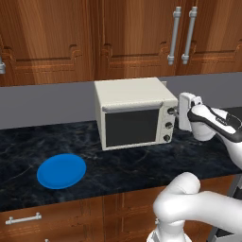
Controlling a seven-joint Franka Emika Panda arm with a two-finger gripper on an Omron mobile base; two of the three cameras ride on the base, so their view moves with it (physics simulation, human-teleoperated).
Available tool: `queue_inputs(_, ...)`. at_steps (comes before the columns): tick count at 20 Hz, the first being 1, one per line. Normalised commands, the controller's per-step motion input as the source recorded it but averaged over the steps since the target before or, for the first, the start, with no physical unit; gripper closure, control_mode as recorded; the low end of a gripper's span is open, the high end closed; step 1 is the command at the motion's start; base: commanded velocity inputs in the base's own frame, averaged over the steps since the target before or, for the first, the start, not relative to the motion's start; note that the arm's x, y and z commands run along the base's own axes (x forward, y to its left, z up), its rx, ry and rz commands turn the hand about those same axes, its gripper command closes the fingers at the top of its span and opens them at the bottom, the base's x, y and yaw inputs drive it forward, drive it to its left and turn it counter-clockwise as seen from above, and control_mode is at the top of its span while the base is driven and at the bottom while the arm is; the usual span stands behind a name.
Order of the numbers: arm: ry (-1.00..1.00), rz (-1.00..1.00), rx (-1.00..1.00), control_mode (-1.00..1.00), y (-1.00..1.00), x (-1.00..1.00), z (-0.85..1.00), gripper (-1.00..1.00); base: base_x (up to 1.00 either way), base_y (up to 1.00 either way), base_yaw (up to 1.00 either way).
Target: Pull the toaster oven rack outwards. Pick up the baguette from the plate and place it on the toaster oven rack. Close the toaster oven door fully and set the temperature to the lowest setting.
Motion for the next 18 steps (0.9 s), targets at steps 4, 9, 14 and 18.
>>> queue_inputs(4,-0.27,0.1,-0.34,-1.0,0.01,0.0,0.0,1.0,0.0,0.0,0.0)
queue_inputs(9,-0.24,0.13,-0.31,-1.0,0.0,0.04,0.01,1.0,0.0,0.0,0.0)
queue_inputs(14,-0.26,0.17,-0.3,-1.0,0.04,0.02,0.02,1.0,0.0,0.0,0.0)
queue_inputs(18,-0.27,0.17,-0.29,-1.0,0.01,0.0,0.0,1.0,0.0,0.0,0.0)
